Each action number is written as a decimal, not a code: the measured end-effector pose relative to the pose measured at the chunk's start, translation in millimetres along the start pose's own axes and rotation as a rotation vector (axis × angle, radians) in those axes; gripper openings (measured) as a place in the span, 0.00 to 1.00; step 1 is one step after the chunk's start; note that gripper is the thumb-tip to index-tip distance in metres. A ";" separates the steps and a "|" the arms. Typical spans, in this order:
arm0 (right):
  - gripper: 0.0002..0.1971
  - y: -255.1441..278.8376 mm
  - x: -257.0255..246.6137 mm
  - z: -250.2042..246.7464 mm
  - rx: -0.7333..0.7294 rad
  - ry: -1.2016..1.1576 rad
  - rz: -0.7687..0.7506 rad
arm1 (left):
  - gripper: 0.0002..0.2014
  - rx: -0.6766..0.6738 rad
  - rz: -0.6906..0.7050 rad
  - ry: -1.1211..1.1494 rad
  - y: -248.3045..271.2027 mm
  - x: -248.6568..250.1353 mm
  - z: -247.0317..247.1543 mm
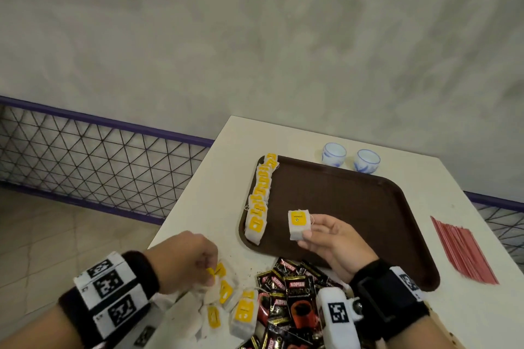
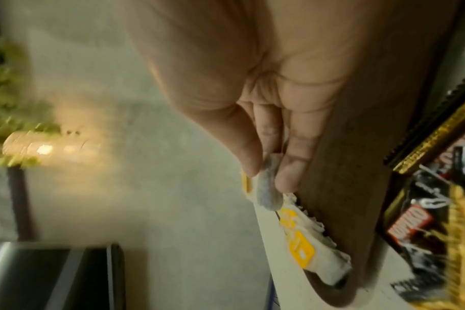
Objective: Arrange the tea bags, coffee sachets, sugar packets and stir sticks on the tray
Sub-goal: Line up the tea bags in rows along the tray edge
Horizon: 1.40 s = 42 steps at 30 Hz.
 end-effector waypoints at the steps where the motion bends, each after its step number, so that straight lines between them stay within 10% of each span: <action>1: 0.13 -1.1 -0.9 -3.6 0.011 -0.038 0.011 | 0.10 0.013 0.023 0.065 -0.4 1.0 -9.4; 13: 0.04 -94.2 -33.4 -50.0 0.340 0.399 -0.010 | 0.12 0.087 0.072 1.234 -61.6 25.4 -66.1; 25: 0.10 -232.1 -51.0 -54.8 0.388 0.542 -0.037 | 0.14 -0.045 -0.089 1.372 -167.3 10.5 -56.5; 42: 0.13 -258.2 -64.3 -36.1 0.415 0.493 -0.175 | 0.12 0.271 -0.142 1.155 -216.7 -12.6 -75.0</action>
Point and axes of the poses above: each hand's wrist, its own y-axis away from the middle knuckle, its own z-axis out of the palm, x = y × z, the point moved 10 cm from there along -y, towards the middle knuckle, and after that the axes turned 9 degrees about -y, right-handed, at the moved point
